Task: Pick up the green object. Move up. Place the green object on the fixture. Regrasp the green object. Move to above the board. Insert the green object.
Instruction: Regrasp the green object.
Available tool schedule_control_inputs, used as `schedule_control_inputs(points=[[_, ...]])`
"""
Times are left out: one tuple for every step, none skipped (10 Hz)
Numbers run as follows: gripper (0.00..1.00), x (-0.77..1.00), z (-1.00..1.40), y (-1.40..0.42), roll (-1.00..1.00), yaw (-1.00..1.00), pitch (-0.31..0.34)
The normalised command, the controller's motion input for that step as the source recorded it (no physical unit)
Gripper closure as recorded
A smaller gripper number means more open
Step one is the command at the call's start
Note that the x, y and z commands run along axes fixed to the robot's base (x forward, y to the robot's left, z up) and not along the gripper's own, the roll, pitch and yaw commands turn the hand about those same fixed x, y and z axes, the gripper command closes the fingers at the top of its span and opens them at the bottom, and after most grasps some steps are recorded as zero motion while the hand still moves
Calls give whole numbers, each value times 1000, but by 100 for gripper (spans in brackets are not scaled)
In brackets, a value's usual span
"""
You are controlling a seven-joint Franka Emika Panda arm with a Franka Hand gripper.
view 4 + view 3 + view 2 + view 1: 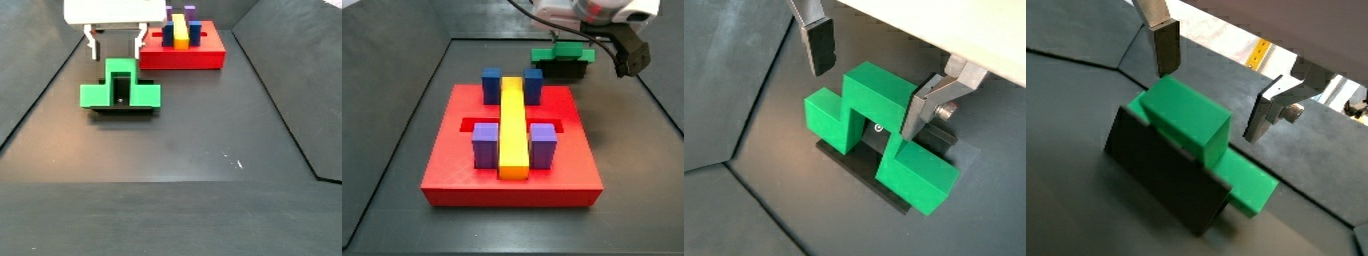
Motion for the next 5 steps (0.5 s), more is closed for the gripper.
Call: schedule_control_inputs(points=[[0, 0, -263, -66, 163, 0, 0], [0, 23, -231, -49, 131, 0, 0], [0, 89, -277, -20, 263, 0, 0], [0, 86, -180, 0, 200, 0, 0], [0, 137, -34, 77, 0, 0, 0]])
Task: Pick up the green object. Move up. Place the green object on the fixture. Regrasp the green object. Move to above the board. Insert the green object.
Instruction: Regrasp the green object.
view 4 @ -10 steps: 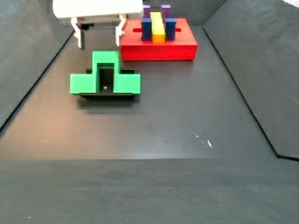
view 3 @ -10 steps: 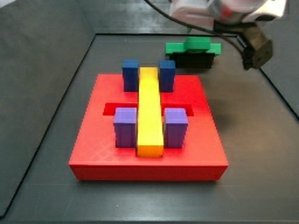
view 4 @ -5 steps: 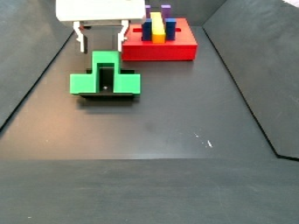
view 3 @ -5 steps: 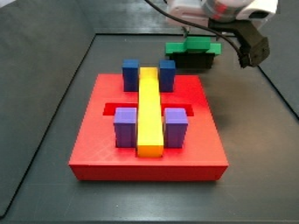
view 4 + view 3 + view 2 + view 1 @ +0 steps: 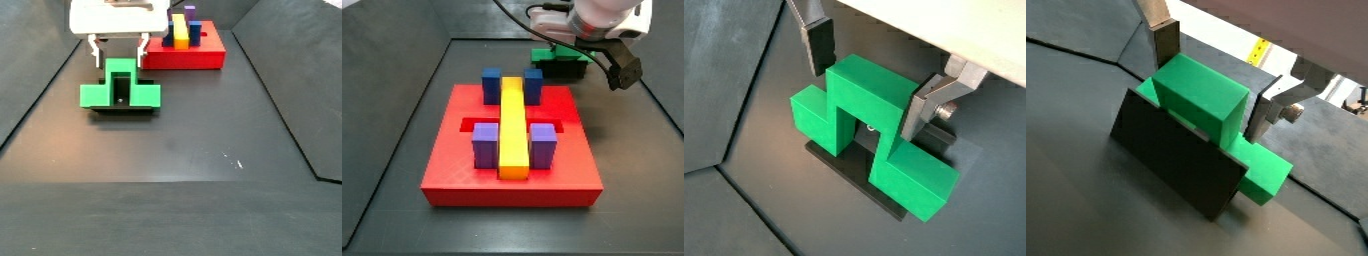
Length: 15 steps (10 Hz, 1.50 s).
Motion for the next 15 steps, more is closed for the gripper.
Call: schedule_control_inputs(points=[[0, 100, -49, 91, 11, 0, 9], [0, 131, 0, 169, 0, 0, 69], [0, 0, -177, 0, 274, 0, 0], [0, 0, -263, 0, 391, 46, 0], [0, -51, -269, 0, 463, 63, -6], [0, -26, -209, -40, 549, 69, 0], [0, 0, 0, 0, 0, 0, -17], [0, -26, 0, 0, -26, 0, 0], [0, -111, 0, 0, 0, 37, -51], [100, 0, 0, 0, 0, 0, 0], [100, 0, 0, 0, 0, 0, 0], [100, 0, 0, 0, 0, 0, 0], [100, 0, 0, 0, 0, 0, 0], [100, 0, 0, 0, 0, 0, 0], [100, 0, 0, 0, 0, 0, 0]])
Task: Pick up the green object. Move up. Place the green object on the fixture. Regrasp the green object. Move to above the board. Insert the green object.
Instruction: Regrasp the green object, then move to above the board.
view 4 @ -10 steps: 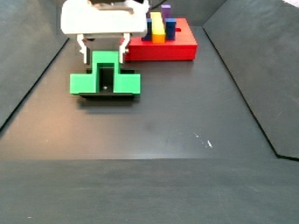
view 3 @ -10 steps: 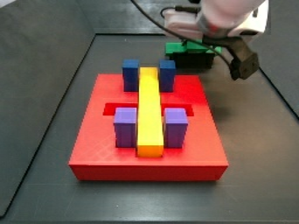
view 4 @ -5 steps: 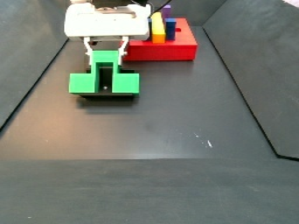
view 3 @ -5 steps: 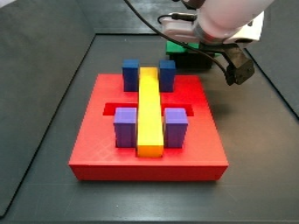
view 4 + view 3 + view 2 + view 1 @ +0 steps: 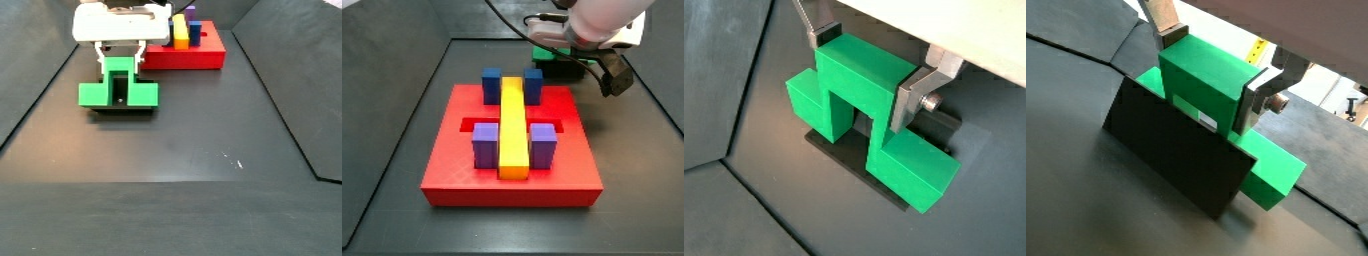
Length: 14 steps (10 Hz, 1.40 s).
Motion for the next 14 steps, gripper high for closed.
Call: schedule_control_inputs(points=[[100, 0, 0, 0, 0, 0, 0], [100, 0, 0, 0, 0, 0, 0], [100, 0, 0, 0, 0, 0, 0], [100, 0, 0, 0, 0, 0, 0], [100, 0, 0, 0, 0, 0, 0], [100, 0, 0, 0, 0, 0, 0], [100, 0, 0, 0, 0, 0, 0], [100, 0, 0, 0, 0, 0, 0], [100, 0, 0, 0, 0, 0, 0], [100, 0, 0, 0, 0, 0, 0], [100, 0, 1400, 0, 0, 0, 0], [100, -41, 1400, -34, -12, -2, 17], [100, -71, 1400, -28, -49, -1, -6], [100, -66, 1400, -10, -32, 0, 8]])
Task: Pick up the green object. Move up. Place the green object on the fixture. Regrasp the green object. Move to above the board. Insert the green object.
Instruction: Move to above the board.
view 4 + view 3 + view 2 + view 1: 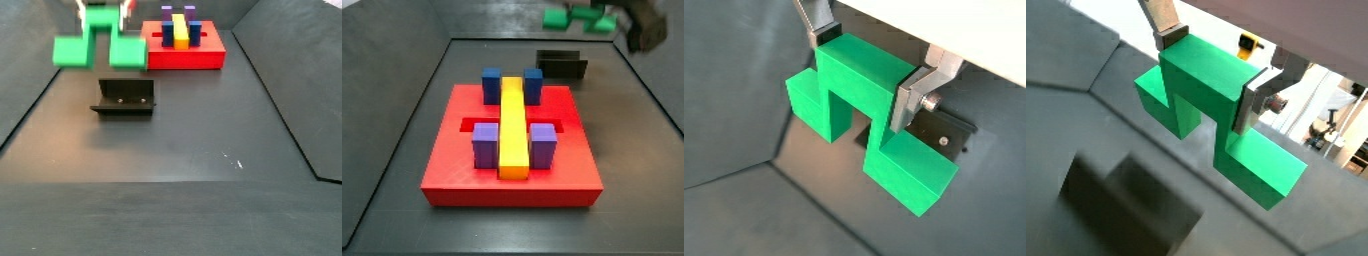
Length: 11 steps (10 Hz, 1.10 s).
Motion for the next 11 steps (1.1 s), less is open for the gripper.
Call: schedule_control_inputs(points=[[100, -46, 1400, -32, -12, -8, 30], [100, -51, 1400, -42, -6, -8, 38], [100, -38, 1400, -27, -7, 4, 40], [100, -12, 753, -26, -8, 6, 55], [100, 19, 293, -10, 3, 6, 66], [100, 33, 170, -9, 18, 19, 73], [100, -1110, 279, -1400, -1000, 116, 152], [100, -1139, 286, -1400, -1000, 121, 133], [100, -1217, 288, -1400, -1000, 137, 104], [100, -1240, 268, -1400, -1000, 143, 98], [100, -1218, 265, -1400, -1000, 149, 83]])
